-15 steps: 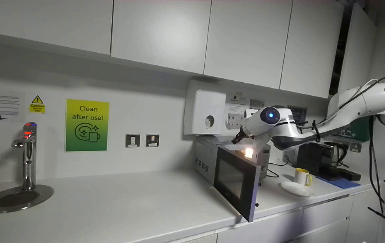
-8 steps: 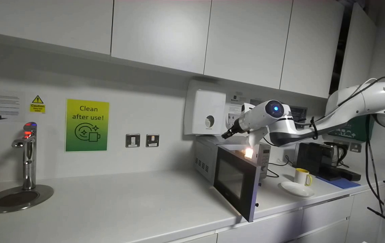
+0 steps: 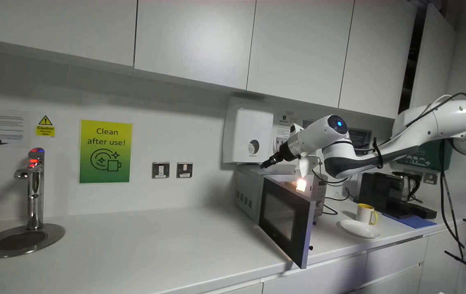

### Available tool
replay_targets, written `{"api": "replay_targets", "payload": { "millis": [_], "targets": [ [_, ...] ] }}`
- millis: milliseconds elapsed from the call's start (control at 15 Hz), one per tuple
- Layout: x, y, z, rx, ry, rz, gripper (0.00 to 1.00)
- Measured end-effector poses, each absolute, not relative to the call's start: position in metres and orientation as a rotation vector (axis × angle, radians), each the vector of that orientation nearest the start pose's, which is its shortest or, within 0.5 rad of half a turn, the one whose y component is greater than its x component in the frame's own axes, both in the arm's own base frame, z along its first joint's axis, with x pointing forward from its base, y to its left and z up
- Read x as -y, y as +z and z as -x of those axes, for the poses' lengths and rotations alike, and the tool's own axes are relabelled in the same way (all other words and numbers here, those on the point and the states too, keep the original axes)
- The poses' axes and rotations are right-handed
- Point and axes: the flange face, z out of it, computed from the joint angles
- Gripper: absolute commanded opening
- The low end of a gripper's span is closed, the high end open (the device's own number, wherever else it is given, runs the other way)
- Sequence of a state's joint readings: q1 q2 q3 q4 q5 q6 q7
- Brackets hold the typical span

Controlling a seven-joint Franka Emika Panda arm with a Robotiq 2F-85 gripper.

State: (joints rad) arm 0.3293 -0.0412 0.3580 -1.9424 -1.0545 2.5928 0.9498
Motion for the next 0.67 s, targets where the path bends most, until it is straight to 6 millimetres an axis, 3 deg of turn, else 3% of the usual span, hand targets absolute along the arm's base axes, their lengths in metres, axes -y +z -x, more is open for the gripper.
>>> {"api": "replay_targets", "payload": {
  "millis": [667],
  "targets": [
    [-0.3953, 0.5622, -0.4552, 0.759, -1.115, 2.694, 1.00]
  ]
}}
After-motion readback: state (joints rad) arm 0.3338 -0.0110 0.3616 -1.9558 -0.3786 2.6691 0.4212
